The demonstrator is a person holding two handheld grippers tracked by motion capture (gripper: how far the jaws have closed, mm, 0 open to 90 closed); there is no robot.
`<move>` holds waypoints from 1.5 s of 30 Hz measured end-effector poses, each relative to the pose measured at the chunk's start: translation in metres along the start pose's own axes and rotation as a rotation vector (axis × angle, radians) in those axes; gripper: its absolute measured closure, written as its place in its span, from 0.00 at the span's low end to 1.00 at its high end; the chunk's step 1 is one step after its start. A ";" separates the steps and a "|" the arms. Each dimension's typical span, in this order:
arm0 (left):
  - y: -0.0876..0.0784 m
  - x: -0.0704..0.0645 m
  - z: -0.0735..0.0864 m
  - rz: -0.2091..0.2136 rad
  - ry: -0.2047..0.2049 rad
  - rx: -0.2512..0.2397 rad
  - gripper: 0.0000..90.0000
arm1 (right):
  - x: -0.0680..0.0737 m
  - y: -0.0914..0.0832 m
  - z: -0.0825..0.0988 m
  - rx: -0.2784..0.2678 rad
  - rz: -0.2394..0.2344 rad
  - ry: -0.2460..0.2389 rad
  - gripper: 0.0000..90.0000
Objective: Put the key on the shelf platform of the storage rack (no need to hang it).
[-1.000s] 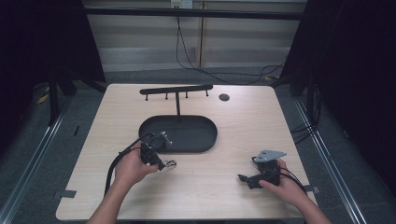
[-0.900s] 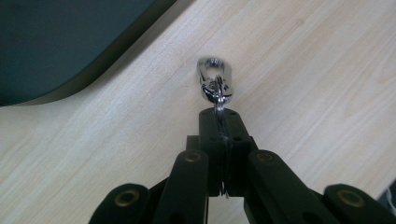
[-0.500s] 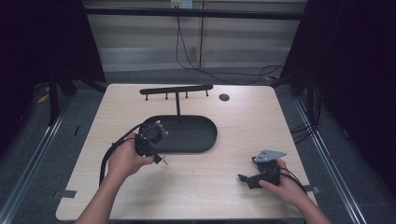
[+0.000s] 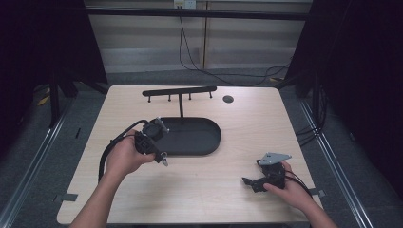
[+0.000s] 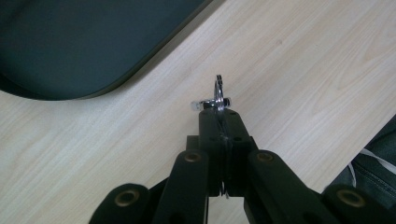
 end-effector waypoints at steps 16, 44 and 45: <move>-0.019 0.001 -0.011 -0.001 -0.015 -0.017 0.99 | 0.000 0.000 0.000 0.000 0.000 0.000 0.08; -0.030 0.011 -0.036 0.010 -0.054 -0.042 0.99 | 0.000 0.000 0.000 -0.003 0.002 -0.002 0.08; -0.030 0.011 -0.036 0.010 -0.057 -0.042 0.99 | 0.000 0.000 0.000 -0.003 0.001 -0.002 0.08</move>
Point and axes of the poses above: each handheld gripper's, and its own axes: y roughly forward along the jaws, z roughly out of its underside, x roughly to its left, the point moved 2 cm from there along y, roughly forward along the jaws, and after that the axes turned 12 degrees about -y, right-handed, at the moved point
